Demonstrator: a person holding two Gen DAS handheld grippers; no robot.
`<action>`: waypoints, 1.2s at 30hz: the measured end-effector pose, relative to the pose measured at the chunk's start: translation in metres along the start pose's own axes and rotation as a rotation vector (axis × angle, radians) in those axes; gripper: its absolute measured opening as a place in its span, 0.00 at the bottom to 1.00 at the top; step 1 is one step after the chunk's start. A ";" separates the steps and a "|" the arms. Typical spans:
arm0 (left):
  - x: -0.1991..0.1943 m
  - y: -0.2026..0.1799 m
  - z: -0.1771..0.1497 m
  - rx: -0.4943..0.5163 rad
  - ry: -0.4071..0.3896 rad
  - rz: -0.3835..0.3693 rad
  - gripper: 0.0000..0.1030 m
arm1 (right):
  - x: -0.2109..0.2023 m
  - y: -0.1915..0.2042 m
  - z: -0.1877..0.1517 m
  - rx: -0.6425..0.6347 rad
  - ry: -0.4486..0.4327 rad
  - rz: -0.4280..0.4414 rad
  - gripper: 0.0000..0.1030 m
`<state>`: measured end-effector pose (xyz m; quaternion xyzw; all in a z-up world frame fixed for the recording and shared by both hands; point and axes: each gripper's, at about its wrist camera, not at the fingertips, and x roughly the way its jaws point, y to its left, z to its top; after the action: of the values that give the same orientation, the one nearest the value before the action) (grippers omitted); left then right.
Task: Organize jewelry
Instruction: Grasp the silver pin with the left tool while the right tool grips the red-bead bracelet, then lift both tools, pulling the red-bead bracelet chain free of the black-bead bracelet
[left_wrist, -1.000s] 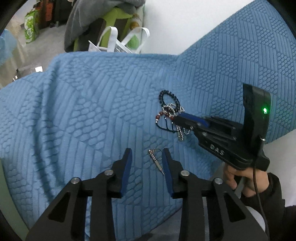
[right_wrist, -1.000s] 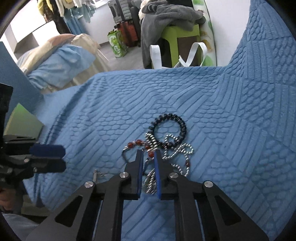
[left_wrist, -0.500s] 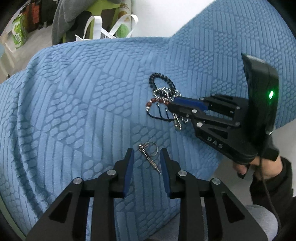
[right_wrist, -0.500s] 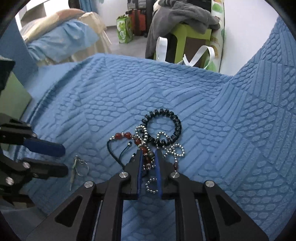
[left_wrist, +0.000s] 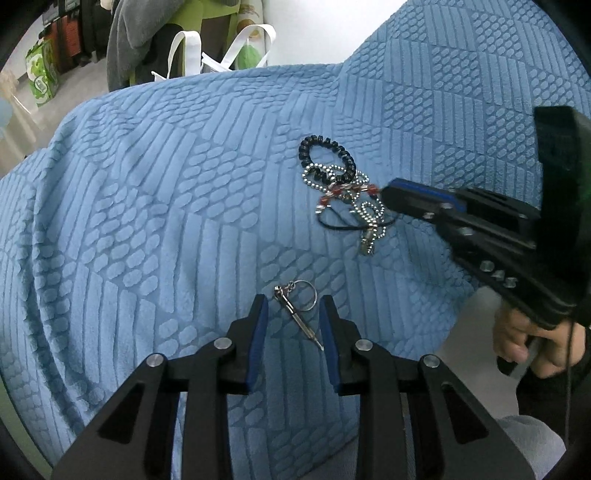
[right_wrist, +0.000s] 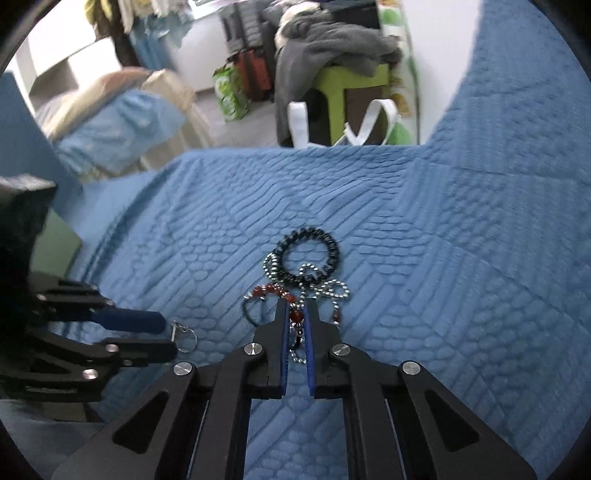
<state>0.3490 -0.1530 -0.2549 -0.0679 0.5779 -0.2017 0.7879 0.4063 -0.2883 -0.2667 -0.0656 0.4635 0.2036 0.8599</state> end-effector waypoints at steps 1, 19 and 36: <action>0.001 -0.003 0.002 0.011 0.006 0.024 0.24 | -0.004 -0.001 -0.001 0.011 -0.006 0.001 0.05; -0.017 -0.006 0.004 0.015 -0.026 0.064 0.02 | -0.051 0.017 -0.007 0.086 -0.068 0.050 0.05; -0.043 0.008 -0.009 -0.041 -0.055 -0.075 0.00 | -0.104 0.040 0.006 0.101 -0.162 0.076 0.05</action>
<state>0.3322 -0.1282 -0.2226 -0.1109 0.5573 -0.2172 0.7937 0.3438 -0.2806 -0.1751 0.0120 0.4040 0.2171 0.8885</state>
